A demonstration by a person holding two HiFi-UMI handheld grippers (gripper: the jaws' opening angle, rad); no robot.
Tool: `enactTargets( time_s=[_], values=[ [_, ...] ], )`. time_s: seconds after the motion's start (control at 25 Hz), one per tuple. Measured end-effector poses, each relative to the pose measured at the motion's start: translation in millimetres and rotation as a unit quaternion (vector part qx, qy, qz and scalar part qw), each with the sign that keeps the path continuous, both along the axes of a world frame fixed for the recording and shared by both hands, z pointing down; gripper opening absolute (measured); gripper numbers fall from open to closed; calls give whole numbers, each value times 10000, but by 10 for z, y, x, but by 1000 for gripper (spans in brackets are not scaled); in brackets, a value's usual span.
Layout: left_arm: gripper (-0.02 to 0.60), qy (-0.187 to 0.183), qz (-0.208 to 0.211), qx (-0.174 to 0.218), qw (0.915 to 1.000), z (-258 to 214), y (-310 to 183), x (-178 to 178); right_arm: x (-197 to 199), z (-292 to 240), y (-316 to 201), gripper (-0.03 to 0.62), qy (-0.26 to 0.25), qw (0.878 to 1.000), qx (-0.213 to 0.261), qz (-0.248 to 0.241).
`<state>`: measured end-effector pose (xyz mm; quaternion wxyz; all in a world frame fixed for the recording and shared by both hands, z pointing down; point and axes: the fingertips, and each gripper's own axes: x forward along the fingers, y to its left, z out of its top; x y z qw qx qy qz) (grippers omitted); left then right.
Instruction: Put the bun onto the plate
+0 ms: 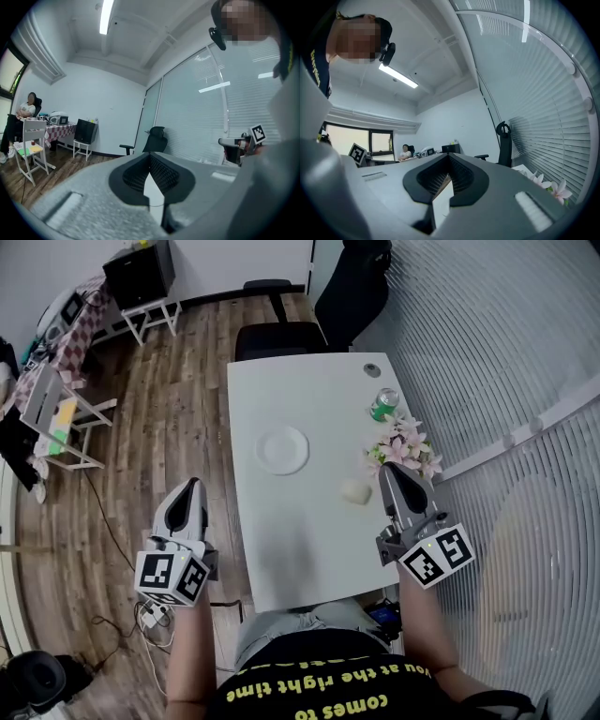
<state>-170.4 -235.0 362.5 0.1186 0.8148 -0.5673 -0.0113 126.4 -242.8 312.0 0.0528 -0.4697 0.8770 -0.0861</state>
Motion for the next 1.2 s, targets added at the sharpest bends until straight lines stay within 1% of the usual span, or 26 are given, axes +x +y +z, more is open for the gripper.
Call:
enactTargets(
  time_s=[0.36, 0.52, 0.84, 1.2],
  values=[
    [0, 8, -25, -94, 10000, 138, -56, 97, 114, 170, -46, 6, -4, 9999, -123, 31],
    [0, 106, -130, -121, 9998, 125, -65, 108, 131, 205, -50, 6, 86, 9997, -236, -63],
    [0, 170, -232, -175, 9994, 155, -105, 158, 342, 258, -124, 6, 139, 9994, -310, 47],
    [0, 102, -269, -276, 9992, 242, -113, 171, 352, 401, -130, 6, 196, 9988, -441, -2]
  ],
)
